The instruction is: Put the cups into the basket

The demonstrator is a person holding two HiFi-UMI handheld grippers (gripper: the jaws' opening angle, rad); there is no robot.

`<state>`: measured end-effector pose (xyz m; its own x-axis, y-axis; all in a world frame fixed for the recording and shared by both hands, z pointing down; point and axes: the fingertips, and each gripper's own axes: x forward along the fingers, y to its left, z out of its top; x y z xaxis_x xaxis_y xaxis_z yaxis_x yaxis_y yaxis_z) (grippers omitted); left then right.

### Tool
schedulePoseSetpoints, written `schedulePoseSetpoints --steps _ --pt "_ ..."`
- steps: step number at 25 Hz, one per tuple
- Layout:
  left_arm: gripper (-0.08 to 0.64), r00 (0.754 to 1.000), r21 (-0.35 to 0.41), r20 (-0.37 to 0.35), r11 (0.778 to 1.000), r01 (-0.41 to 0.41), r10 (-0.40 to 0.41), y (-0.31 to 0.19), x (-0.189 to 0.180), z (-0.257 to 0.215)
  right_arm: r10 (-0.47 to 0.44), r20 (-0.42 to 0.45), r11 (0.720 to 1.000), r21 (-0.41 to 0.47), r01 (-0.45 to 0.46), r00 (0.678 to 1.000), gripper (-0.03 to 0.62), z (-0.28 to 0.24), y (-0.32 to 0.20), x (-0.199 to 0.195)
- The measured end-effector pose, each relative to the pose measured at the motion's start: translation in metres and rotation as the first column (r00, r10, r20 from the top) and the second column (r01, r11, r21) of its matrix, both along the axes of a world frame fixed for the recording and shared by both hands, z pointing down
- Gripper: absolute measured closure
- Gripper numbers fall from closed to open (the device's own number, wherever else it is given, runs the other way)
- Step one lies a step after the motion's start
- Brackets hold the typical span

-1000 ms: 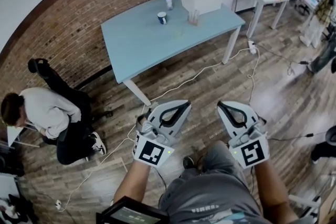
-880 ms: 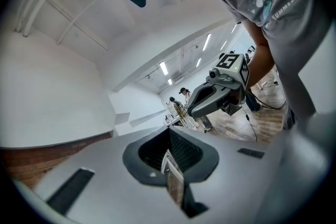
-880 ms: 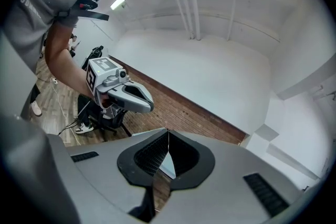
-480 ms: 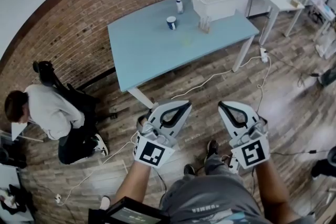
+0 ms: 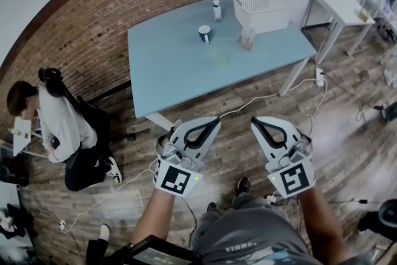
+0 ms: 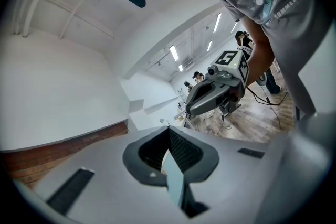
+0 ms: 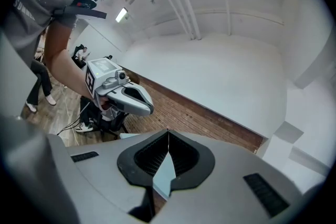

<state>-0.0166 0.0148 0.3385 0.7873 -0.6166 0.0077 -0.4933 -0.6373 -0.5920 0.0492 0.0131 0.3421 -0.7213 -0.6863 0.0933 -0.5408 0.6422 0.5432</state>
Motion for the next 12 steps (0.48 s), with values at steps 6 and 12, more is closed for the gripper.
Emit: schedulePoseSetpoints --steps 6,12 --pt "0.560 0.998 -0.005 0.005 0.998 0.065 -0.065 -0.037 0.004 0.003 -0.049 0.008 0.999 -0.001 0.049 0.999 0.581 0.001 -0.035 0.009" --pt "0.560 0.996 -0.024 0.008 0.995 0.092 -0.092 -0.066 0.013 0.006 -0.058 0.006 0.998 0.028 0.058 0.998 0.580 -0.008 -0.065 0.023"
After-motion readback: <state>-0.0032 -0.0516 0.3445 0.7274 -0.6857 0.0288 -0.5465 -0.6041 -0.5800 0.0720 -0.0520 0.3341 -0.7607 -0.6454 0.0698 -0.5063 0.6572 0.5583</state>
